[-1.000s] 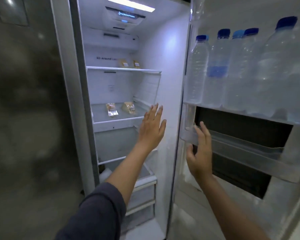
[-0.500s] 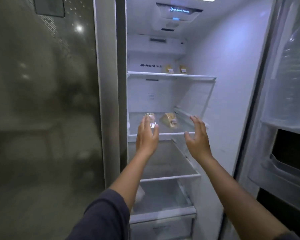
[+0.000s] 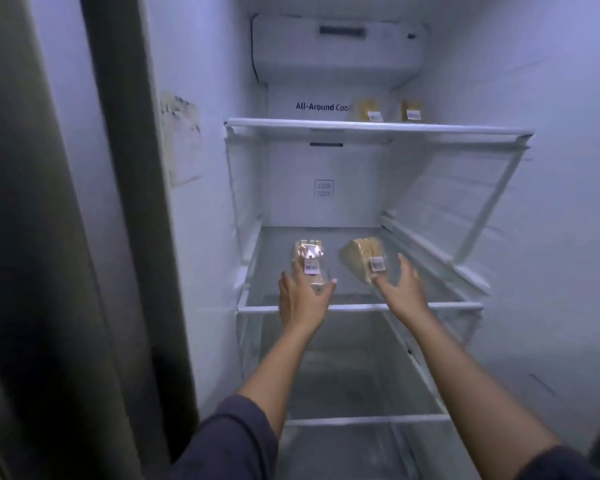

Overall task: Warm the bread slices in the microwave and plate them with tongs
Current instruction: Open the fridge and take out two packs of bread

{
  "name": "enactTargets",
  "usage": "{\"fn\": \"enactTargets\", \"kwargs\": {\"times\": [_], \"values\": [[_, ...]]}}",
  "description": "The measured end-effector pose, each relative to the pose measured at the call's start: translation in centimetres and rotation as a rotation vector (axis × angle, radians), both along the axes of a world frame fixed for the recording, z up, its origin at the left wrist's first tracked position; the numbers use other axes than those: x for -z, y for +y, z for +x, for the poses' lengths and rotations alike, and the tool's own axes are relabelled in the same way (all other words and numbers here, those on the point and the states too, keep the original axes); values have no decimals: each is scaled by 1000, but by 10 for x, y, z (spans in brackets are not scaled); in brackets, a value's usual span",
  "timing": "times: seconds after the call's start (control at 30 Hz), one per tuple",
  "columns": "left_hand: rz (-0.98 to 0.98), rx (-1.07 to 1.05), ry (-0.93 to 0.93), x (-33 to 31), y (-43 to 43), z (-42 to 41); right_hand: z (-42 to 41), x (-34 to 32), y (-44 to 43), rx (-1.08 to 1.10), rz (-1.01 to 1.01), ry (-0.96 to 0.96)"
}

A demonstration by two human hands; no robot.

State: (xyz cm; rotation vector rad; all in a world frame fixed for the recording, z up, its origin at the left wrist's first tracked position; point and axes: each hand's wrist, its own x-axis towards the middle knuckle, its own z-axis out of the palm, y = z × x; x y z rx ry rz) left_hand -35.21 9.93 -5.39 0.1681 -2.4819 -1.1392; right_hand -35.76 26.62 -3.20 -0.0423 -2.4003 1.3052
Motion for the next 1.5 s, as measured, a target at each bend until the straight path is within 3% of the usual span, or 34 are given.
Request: {"fn": "enactTargets", "kwargs": {"times": [0.37,0.63,0.87,0.93,1.07,1.2,1.5], "values": [[-79,-185,-66,-8,1,-44,-58,9,4,89,254,-105],[43,-61,-345,-35,-25,-55,-59,-11,10,82,139,-423],[222,-12,-390,-43,-34,-61,-45,-18,11,94,108,-439],[250,-14,-386,-43,-36,-63,-45,-20,10,90,52,-416],[382,37,-401,-45,-37,-62,-44,-16,11,-2,-250,-375],[533,73,-339,-38,-34,-62,-45,-10,7,-55,-376,-322],[814,379,-288,-28,-23,-57,-42,-3,7,-200,-741,-324]]}}
